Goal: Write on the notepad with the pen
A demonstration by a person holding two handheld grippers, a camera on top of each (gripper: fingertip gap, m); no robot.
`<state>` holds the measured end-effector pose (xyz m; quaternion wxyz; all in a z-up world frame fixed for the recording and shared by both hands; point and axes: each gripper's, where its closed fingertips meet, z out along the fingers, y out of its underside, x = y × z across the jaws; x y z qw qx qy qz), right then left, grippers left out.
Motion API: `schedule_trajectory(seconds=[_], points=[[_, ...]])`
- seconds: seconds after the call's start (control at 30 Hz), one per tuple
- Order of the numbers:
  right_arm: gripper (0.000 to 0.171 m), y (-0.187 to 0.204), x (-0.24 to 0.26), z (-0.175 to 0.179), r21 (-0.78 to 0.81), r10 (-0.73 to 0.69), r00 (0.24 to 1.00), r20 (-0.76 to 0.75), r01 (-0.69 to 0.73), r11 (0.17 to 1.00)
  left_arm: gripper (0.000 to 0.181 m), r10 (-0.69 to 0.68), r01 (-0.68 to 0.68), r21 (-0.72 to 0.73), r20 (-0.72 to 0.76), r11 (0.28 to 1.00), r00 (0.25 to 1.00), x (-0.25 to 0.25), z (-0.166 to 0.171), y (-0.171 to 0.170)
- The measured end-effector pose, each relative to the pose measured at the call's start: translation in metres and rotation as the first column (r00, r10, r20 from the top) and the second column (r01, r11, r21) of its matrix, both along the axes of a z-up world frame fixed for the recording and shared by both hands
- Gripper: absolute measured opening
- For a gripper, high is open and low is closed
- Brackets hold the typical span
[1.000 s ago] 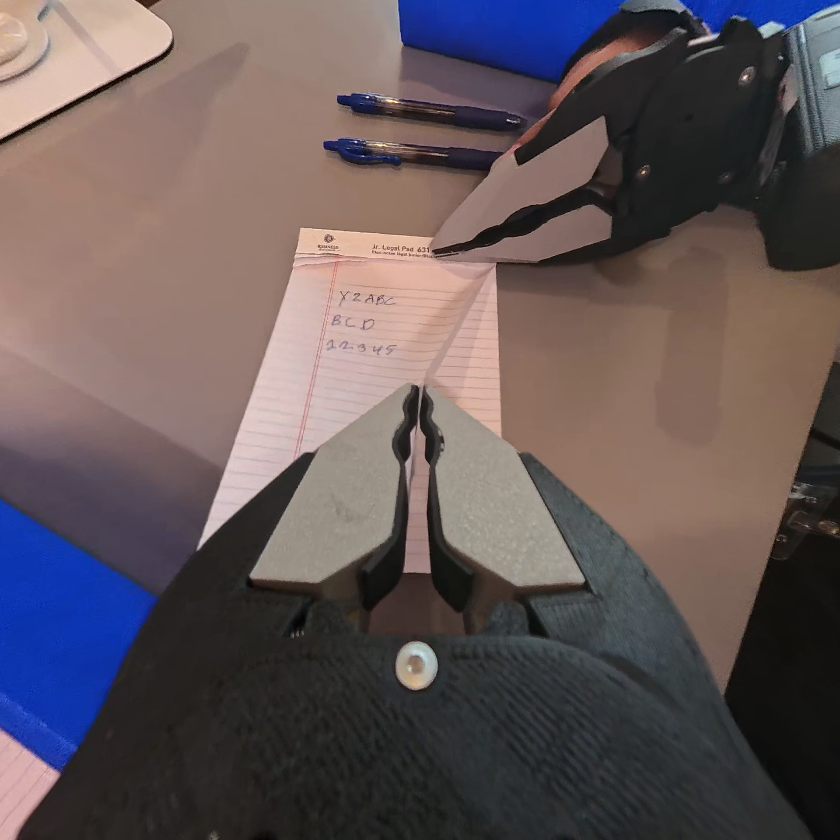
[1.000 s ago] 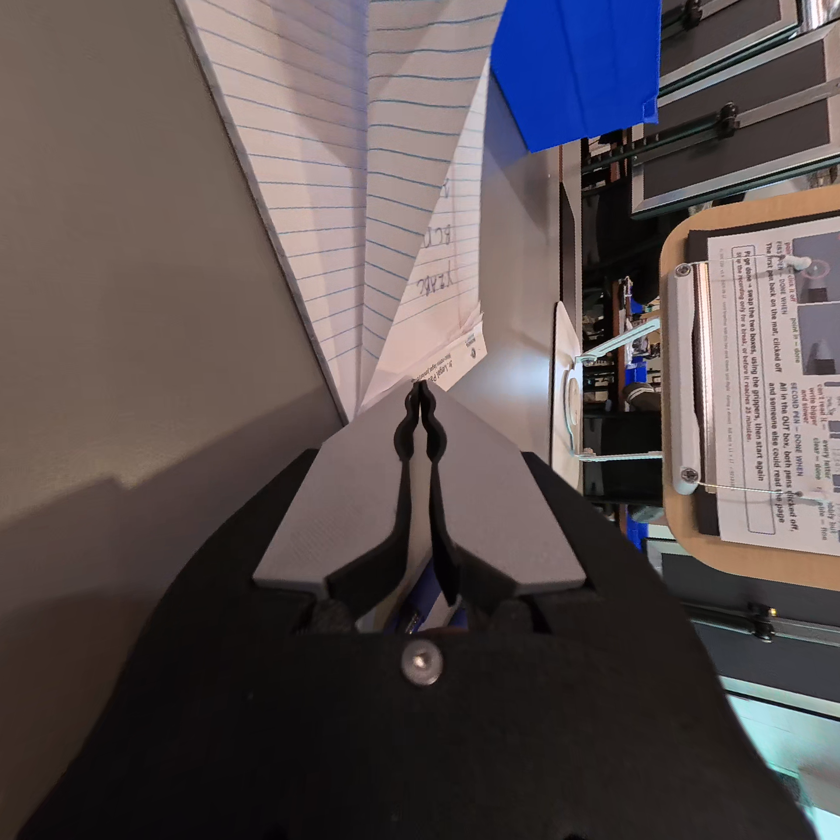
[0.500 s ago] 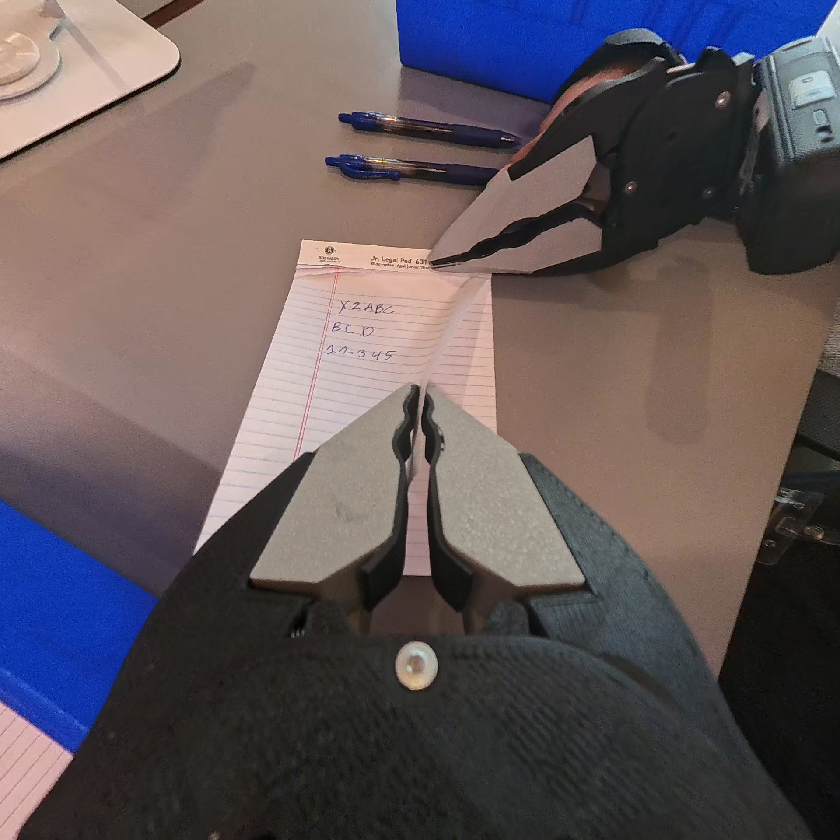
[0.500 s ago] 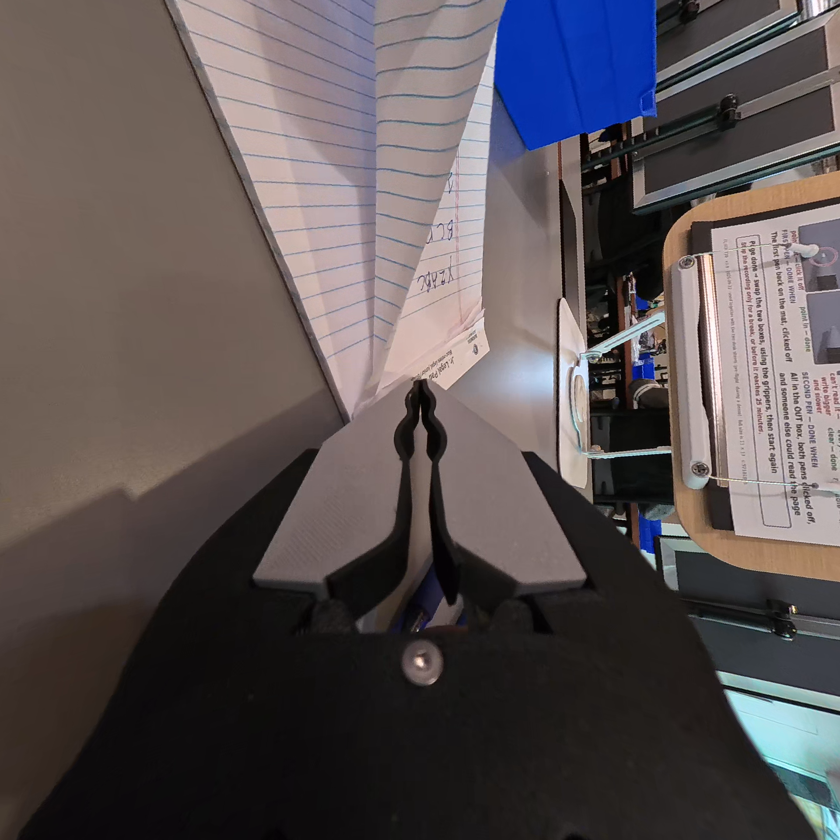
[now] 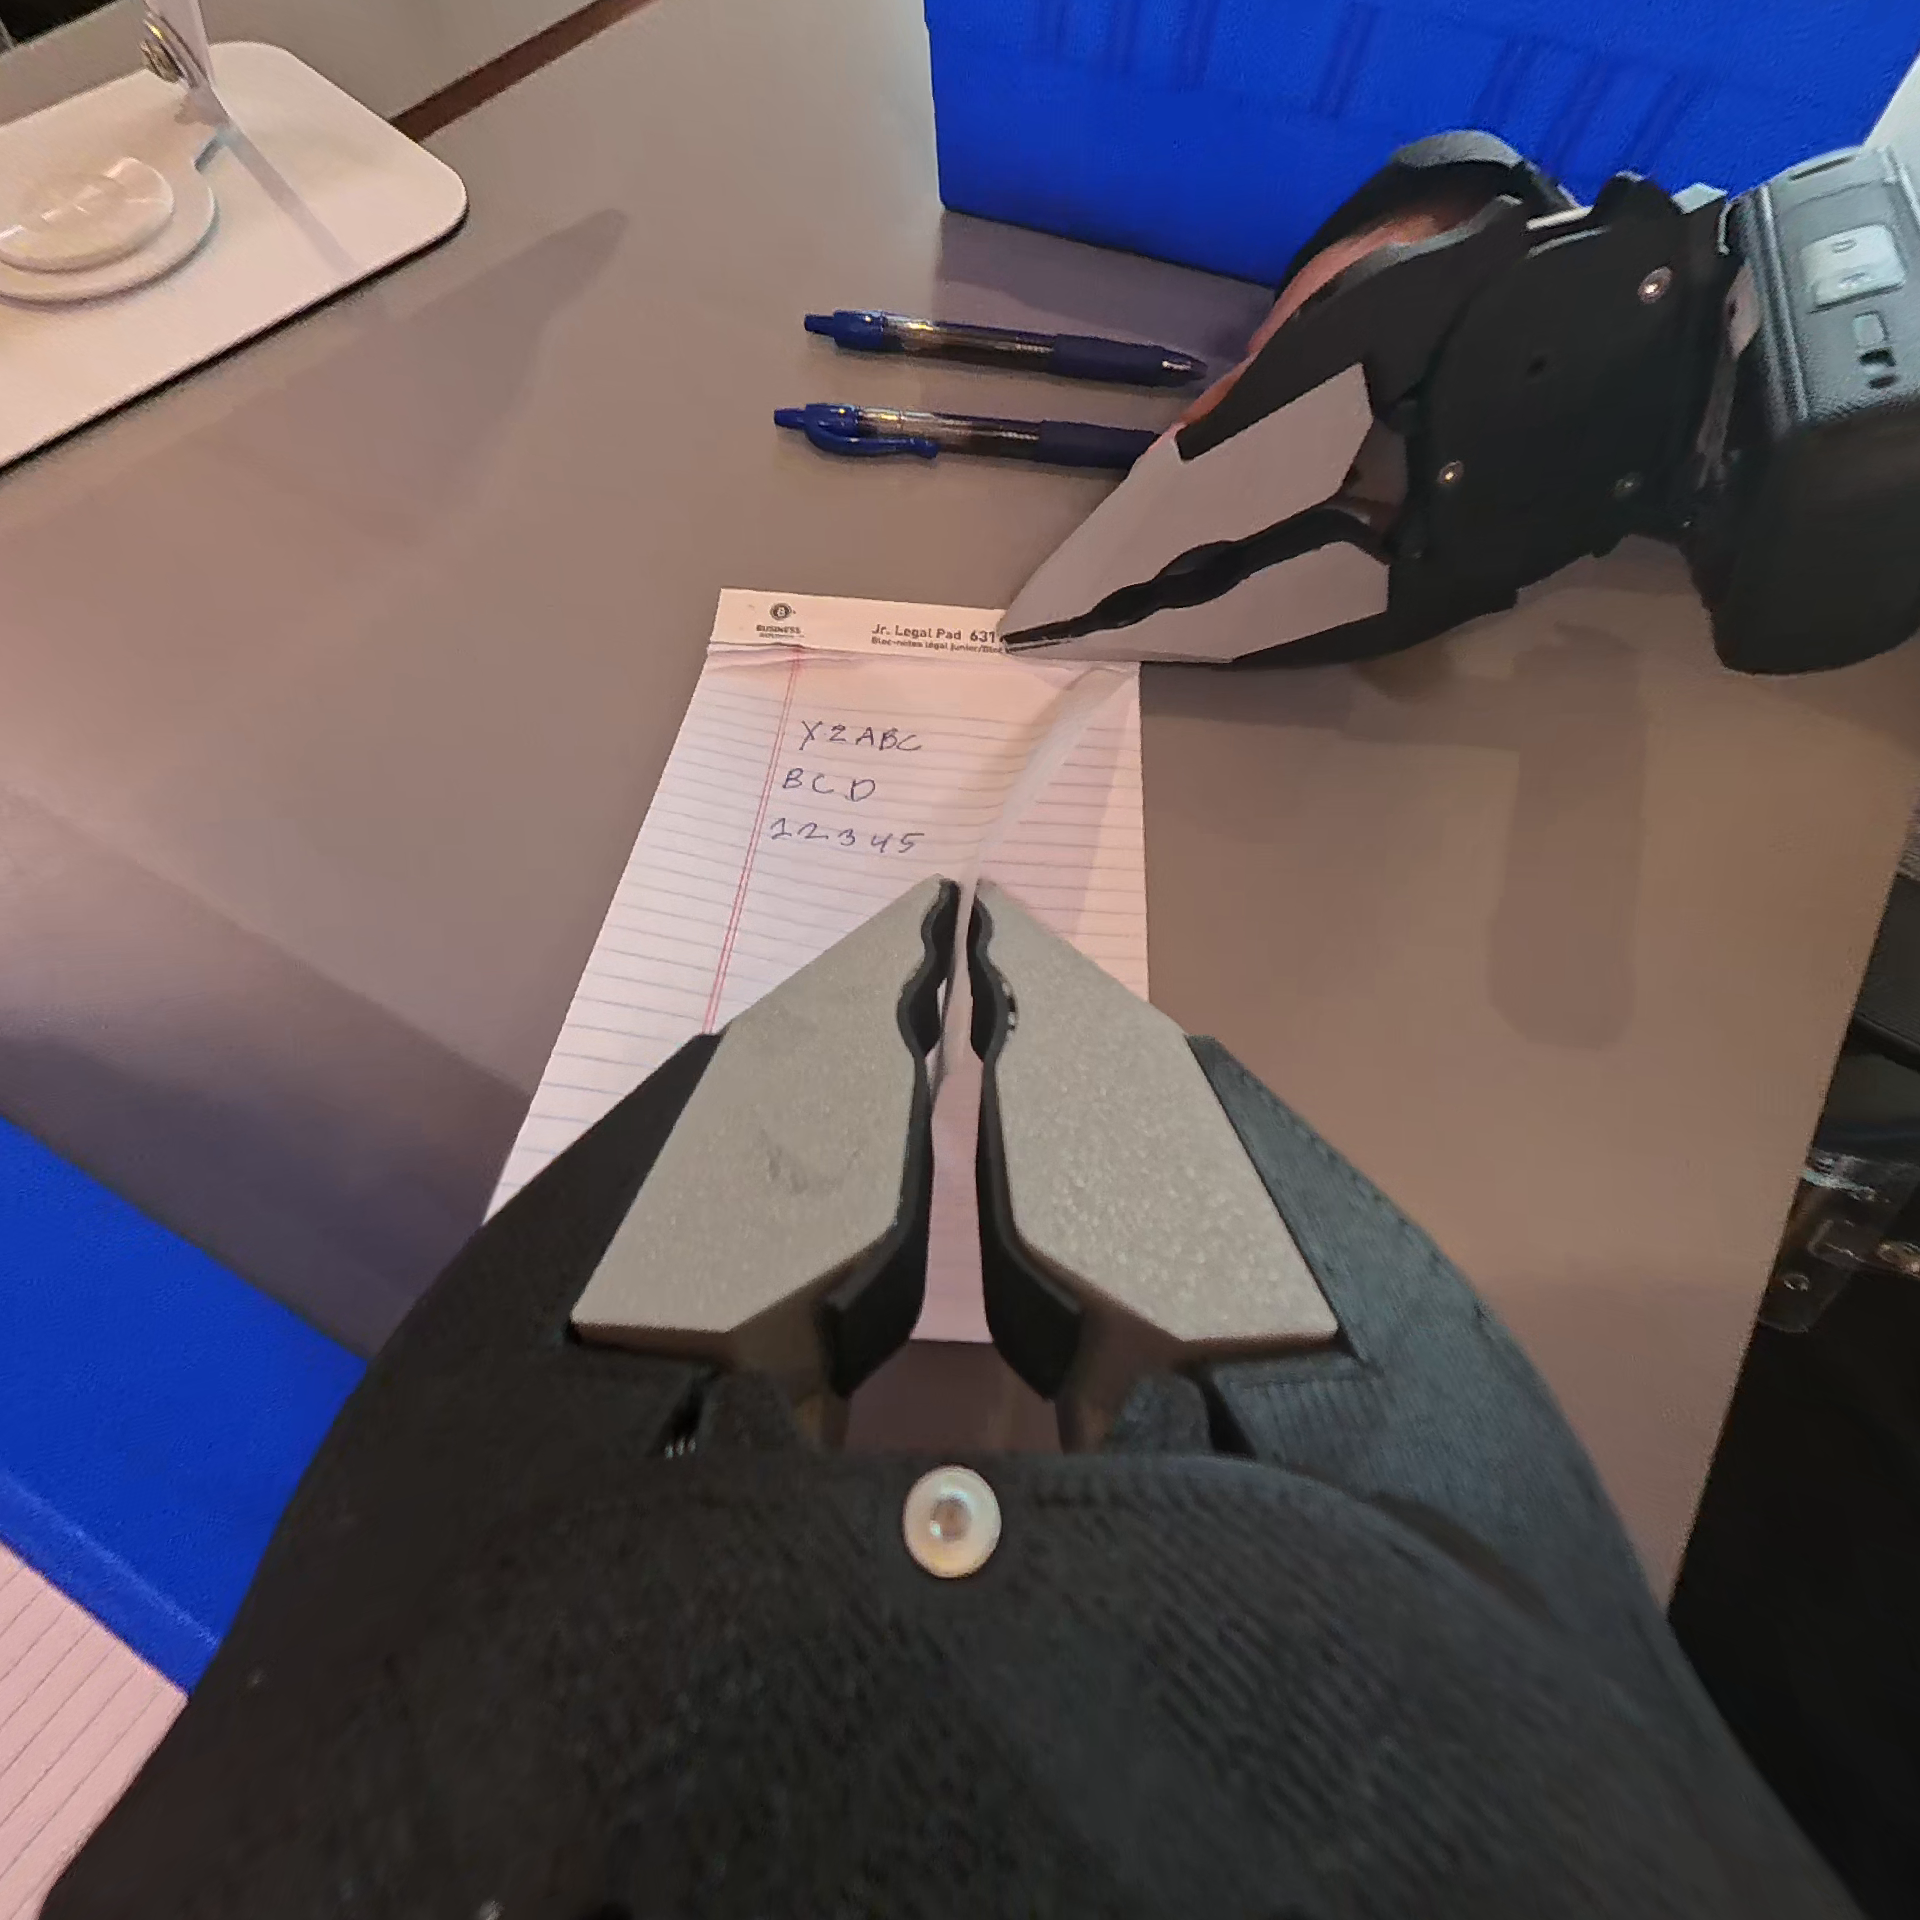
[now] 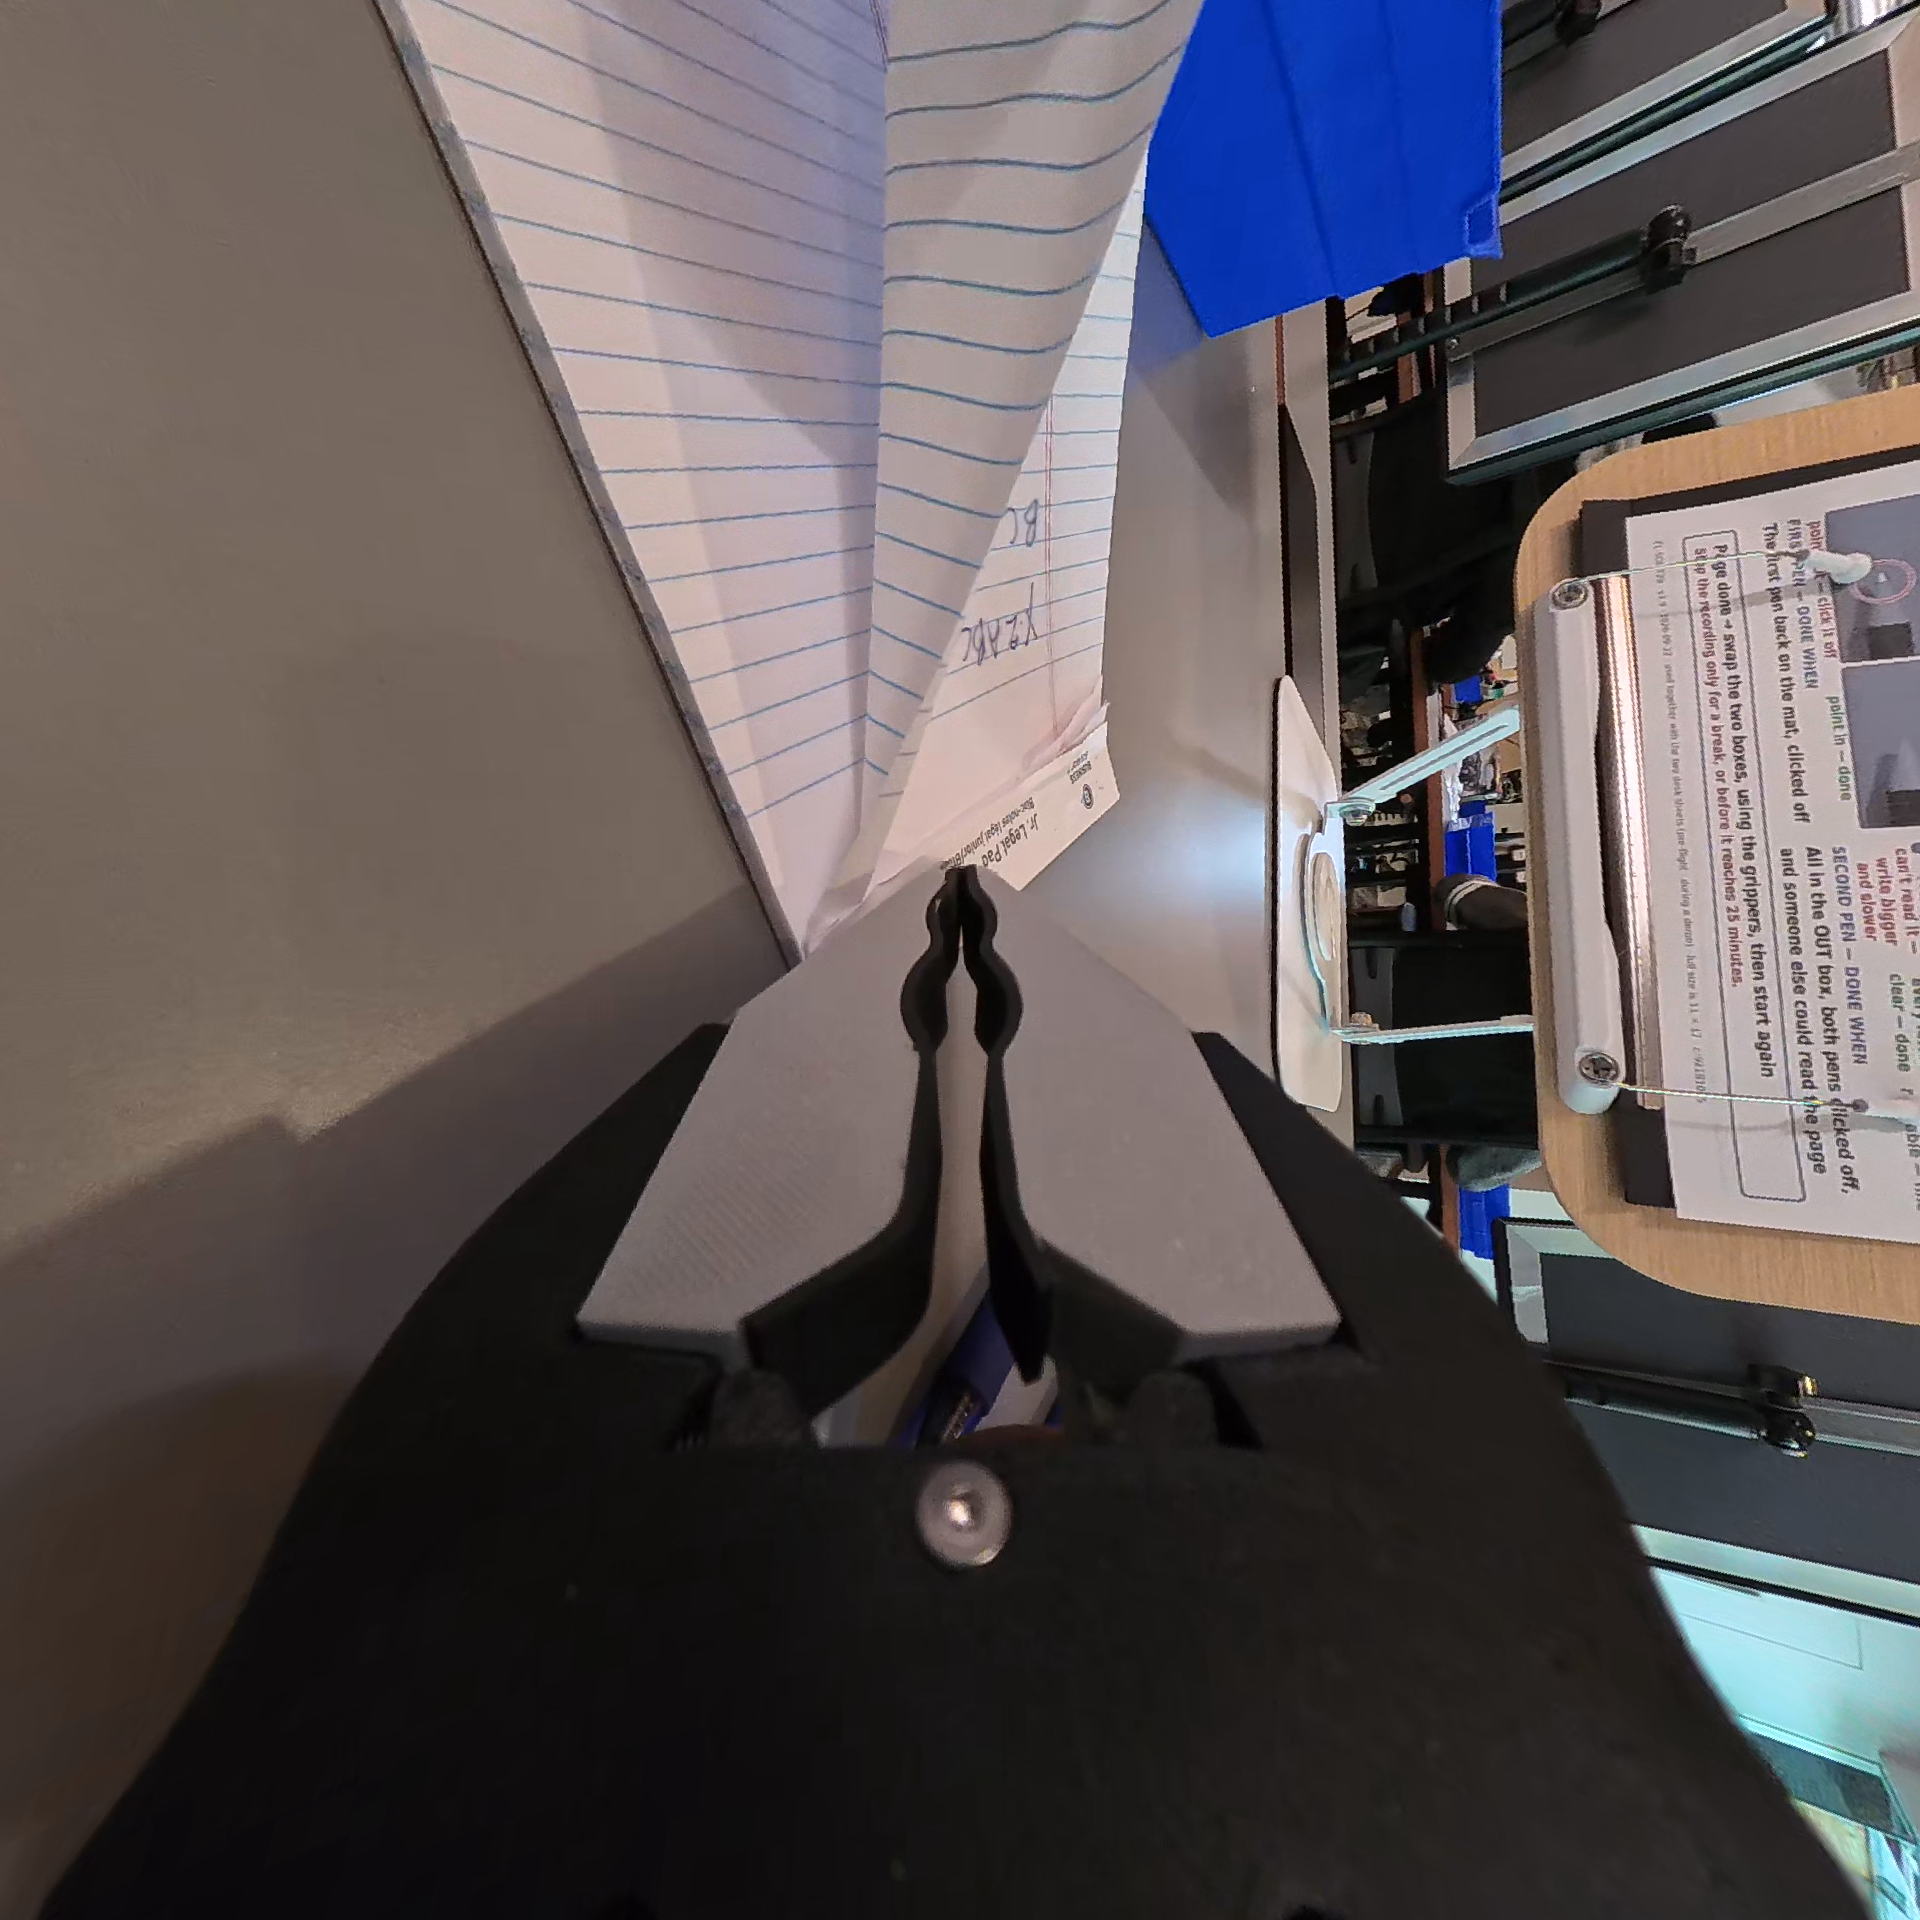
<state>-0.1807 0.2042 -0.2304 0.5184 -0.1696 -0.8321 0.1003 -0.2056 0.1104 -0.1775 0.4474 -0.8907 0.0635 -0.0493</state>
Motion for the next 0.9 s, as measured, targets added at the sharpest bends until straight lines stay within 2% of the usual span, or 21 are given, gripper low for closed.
schedule_trajectory(seconds=[0.2, 0.33, 0.4, 0.6, 0.7, 0.77, 0.83, 0.9], points=[[0.000, 0.000, 0.000, 0.000, 0.013, -0.003, 1.000, -0.003, 0.003, 1.000, 0.000, 0.026, -0.027, 0.012, 0.002, 1.000, 1.000, -0.002, 0.003, 0.002], [0.000, 0.000, 0.000, 0.001, 0.018, -0.002, 1.000, -0.013, 0.002, 1.000, 0.000, 0.150, -0.160, 0.165, 0.074, 0.973, 0.986, -0.039, 0.046, -0.011], [0.000, 0.000, -0.001, 0.001, 0.020, -0.001, 1.000, -0.019, 0.002, 1.000, 0.000, 0.191, -0.198, 0.161, 0.060, 0.967, 0.980, -0.056, 0.056, -0.027], [0.000, 0.002, -0.002, 0.001, 0.014, -0.020, 1.000, -0.008, 0.020, 1.000, 0.000, 0.261, -0.268, 0.276, 0.063, 0.923, 0.963, -0.083, 0.104, -0.060], [0.000, 0.003, -0.002, 0.002, -0.047, -0.054, 0.999, 0.005, 0.054, 0.997, 0.000, 0.229, -0.238, 0.322, 0.068, 0.916, 0.971, -0.073, 0.122, -0.061], [0.000, 0.006, -0.005, 0.013, -0.089, -0.101, 0.995, -0.011, 0.100, 0.991, 0.000, 0.202, -0.206, 0.317, 0.044, 0.926, 0.978, -0.061, 0.122, -0.053], [0.000, 0.005, -0.007, 0.038, -0.245, -0.140, 0.989, -0.046, 0.125, 0.961, 0.000, 0.183, -0.177, 0.314, 0.011, 0.933, 0.983, -0.049, 0.116, -0.040], [0.000, 0.008, -0.007, 0.061, -0.464, -0.207, 0.978, -0.033, 0.168, 0.869, 0.000, 0.176, -0.164, 0.310, -0.010, 0.937, 0.984, -0.039, 0.106, -0.023]])
